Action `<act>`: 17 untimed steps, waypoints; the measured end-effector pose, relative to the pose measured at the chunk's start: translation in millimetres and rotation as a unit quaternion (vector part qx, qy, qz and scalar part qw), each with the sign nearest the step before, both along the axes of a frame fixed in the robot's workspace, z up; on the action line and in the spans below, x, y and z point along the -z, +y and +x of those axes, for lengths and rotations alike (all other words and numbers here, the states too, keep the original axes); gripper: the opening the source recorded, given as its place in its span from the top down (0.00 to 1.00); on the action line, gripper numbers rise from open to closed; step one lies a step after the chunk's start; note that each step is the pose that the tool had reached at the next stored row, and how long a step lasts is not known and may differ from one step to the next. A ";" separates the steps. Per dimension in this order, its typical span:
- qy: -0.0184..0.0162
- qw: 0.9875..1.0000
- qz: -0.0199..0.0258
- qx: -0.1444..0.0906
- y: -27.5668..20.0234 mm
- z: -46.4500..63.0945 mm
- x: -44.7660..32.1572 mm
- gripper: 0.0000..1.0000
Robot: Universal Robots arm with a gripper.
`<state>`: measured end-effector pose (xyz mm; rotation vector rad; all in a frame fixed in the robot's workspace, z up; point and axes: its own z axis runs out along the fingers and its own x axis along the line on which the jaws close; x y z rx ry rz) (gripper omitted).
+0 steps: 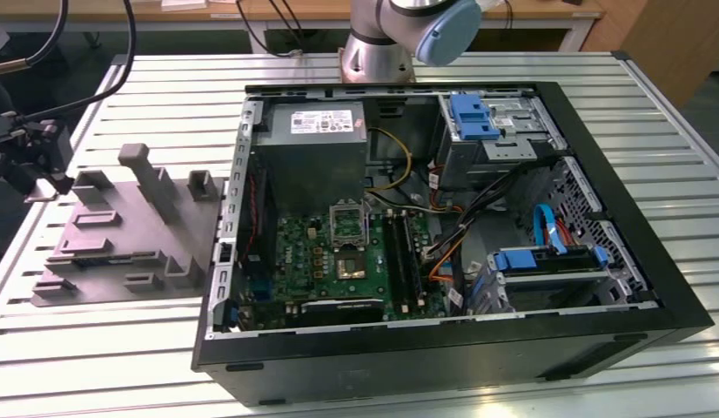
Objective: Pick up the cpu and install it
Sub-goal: 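Pick up the cpu and move it towards the insertion slot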
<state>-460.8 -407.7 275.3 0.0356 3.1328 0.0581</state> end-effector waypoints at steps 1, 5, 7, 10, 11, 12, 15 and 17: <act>0.000 1.000 0.000 0.000 0.0 0.0 -0.1 0.53; 0.000 1.000 -0.002 0.000 0.2 0.0 -4.6 0.53; 0.000 1.000 -0.002 0.000 0.2 0.0 -4.6 0.53; 0.000 1.000 -0.003 0.000 0.2 0.0 -6.5 0.53; 0.000 1.000 -0.003 0.000 0.2 0.0 -9.2 0.53; 0.000 1.000 -0.003 0.000 0.2 0.0 -9.3 0.53; 0.000 1.000 -0.003 0.000 0.2 0.0 -9.6 0.53; 0.000 1.000 -0.003 0.000 0.2 0.0 -18.0 0.53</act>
